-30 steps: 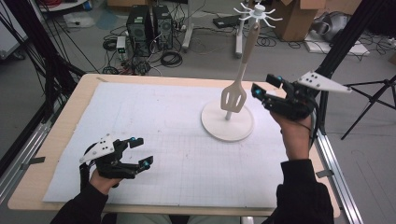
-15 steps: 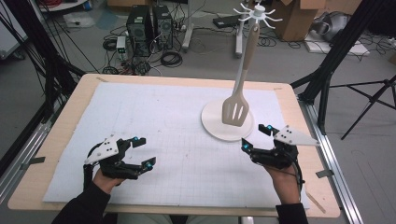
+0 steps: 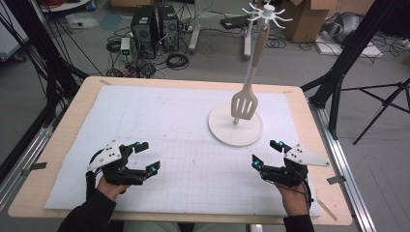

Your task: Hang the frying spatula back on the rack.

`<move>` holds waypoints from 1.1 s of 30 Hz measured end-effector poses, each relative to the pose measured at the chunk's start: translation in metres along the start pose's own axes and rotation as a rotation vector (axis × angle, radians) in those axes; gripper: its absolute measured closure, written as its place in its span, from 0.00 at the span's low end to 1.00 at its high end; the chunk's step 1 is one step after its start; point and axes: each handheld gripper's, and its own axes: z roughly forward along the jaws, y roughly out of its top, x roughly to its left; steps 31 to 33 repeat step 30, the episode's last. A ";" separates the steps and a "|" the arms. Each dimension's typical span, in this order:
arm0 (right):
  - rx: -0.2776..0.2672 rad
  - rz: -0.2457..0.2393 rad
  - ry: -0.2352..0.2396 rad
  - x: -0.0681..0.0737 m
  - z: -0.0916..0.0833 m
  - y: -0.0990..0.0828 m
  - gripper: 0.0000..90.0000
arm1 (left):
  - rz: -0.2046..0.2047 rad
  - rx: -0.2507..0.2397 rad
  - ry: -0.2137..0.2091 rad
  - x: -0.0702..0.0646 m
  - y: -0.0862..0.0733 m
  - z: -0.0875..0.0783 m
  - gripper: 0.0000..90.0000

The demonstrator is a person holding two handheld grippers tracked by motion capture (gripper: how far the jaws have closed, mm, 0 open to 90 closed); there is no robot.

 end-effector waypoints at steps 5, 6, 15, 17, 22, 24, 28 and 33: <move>0.018 -0.013 0.010 0.004 0.005 0.001 0.19 | -0.005 -0.006 0.021 0.002 -0.001 -0.006 0.19; 0.021 -0.018 0.010 0.005 0.006 0.001 0.19 | -0.007 -0.008 0.024 0.002 -0.001 -0.008 0.19; 0.044 -0.037 0.010 0.005 0.010 0.000 0.19 | -0.013 -0.010 0.039 0.007 -0.001 -0.010 0.19; 0.049 -0.037 0.008 0.005 0.010 0.000 0.19 | -0.014 -0.009 0.039 0.007 -0.001 -0.010 0.19; 0.049 -0.035 0.001 0.004 0.010 -0.001 0.19 | -0.017 -0.007 0.035 0.007 -0.002 -0.009 0.20; 0.052 -0.033 -0.003 0.004 0.009 -0.001 0.20 | -0.018 -0.005 0.034 0.007 -0.002 -0.009 0.20; 0.049 -0.028 -0.004 0.002 0.009 -0.002 0.20 | -0.024 0.000 0.029 0.006 -0.003 -0.008 0.20; 0.053 -0.027 -0.006 0.002 0.008 -0.002 0.20 | -0.021 0.005 0.032 0.007 -0.003 -0.007 0.20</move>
